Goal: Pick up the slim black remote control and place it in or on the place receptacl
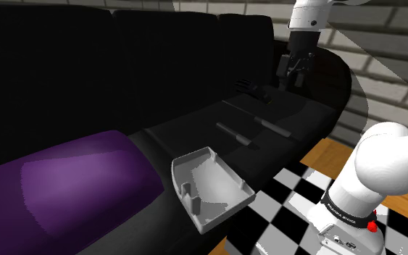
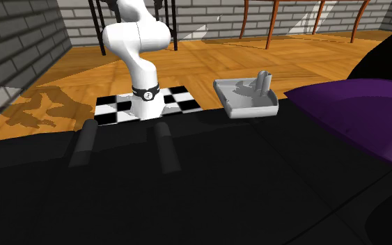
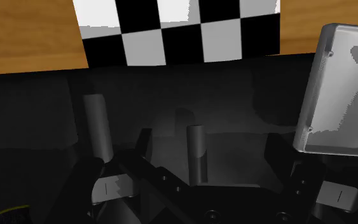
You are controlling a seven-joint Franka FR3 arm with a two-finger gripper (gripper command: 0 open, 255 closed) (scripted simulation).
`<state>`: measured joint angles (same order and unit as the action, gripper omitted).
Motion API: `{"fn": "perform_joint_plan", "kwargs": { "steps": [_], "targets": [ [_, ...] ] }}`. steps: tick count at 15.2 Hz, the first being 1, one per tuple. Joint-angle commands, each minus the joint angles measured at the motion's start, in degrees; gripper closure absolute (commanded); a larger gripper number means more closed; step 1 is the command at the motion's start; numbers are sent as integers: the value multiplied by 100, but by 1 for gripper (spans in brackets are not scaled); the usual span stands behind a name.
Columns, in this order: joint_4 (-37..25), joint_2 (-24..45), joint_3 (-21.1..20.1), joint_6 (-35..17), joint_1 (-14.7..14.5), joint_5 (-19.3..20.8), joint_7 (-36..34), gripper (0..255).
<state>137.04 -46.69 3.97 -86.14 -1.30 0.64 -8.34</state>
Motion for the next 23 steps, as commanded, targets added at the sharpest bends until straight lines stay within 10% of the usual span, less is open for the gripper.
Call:
{"fn": "perform_joint_plan", "kwargs": {
  "steps": [1,23],
  "targets": [
    [0,0,0,0,0,0,0,0],
    [888,3400,382,-4737,-319,-484,649,0]
  ]
}}
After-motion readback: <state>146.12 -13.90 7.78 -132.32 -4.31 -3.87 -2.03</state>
